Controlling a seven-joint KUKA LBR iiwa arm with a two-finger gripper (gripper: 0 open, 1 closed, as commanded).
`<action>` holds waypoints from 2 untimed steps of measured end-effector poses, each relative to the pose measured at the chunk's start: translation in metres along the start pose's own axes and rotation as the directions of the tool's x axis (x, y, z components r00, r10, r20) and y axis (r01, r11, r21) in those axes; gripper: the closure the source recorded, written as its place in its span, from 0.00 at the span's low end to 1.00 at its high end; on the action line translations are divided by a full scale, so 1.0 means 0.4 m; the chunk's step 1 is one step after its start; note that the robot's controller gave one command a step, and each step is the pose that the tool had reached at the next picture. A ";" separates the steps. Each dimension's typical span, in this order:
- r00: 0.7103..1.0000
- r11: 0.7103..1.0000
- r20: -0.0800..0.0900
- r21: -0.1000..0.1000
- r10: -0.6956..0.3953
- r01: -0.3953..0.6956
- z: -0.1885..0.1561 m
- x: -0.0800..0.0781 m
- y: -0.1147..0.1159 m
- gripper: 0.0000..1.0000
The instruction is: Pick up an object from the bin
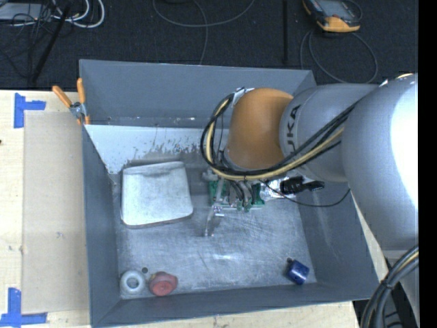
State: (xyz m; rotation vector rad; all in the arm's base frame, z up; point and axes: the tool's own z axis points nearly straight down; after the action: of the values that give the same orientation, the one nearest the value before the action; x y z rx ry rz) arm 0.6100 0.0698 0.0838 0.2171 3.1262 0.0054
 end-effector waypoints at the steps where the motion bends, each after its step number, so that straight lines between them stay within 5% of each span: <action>1: 1.000 1.000 -0.003 0.003 -0.024 0.024 -0.094 -0.041 -0.074 0.00; 2: 0.998 0.998 -0.018 0.003 -0.067 0.067 0.013 -0.043 -0.130 0.00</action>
Offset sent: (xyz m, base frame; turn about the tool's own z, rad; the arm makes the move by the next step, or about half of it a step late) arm 0.0102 -0.0304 0.0353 -0.0257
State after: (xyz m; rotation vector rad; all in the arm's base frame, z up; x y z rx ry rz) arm 0.6200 0.0161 0.0786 0.1122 3.1492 0.0015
